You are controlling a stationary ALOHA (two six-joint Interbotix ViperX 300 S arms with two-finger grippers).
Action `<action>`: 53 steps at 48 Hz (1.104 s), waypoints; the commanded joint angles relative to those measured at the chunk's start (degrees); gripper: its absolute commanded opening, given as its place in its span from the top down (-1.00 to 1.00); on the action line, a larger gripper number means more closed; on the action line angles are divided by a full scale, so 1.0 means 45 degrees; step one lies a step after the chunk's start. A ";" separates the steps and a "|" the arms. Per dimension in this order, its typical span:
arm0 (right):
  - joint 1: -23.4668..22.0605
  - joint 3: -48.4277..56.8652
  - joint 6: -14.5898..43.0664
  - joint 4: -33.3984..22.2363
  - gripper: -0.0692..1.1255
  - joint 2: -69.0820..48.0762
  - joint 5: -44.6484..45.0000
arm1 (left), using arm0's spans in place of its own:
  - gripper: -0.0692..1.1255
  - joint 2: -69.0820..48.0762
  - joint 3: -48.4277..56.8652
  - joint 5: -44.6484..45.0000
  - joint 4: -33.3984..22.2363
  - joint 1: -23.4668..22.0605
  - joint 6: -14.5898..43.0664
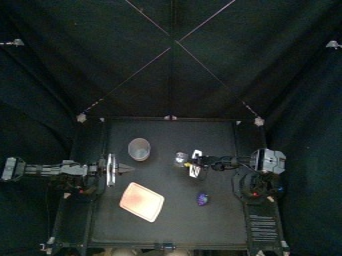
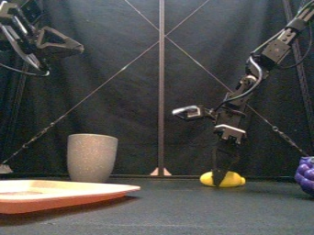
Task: Pick the banana then place it on the pink plate
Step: Place banana on the pink plate
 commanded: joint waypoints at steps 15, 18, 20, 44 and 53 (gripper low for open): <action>0.3828 -0.2891 0.0176 0.1270 -0.22 -0.0859 -0.2187 | 0.85 0.0059 -0.0195 -0.0117 -0.0098 0.0137 0.0000; 0.4238 -0.3320 0.0176 0.1387 -0.22 -0.0410 -0.2832 | 0.85 0.0059 -0.0195 -0.0117 -0.0098 0.0215 0.0000; 0.4453 -0.3691 0.0195 0.1562 -0.22 0.0020 -0.3281 | 0.85 0.0059 -0.0195 -0.0117 -0.0117 0.0293 0.0000; 0.5039 -0.7656 0.0156 0.3281 -0.23 0.3965 -0.3301 | 0.85 0.0059 -0.0078 -0.0020 -0.0820 0.0977 0.0039; 0.5195 -0.9004 0.0195 0.3437 -0.23 0.4824 -0.1660 | 0.85 0.0059 0.0000 0.0000 -0.0820 0.0977 0.0020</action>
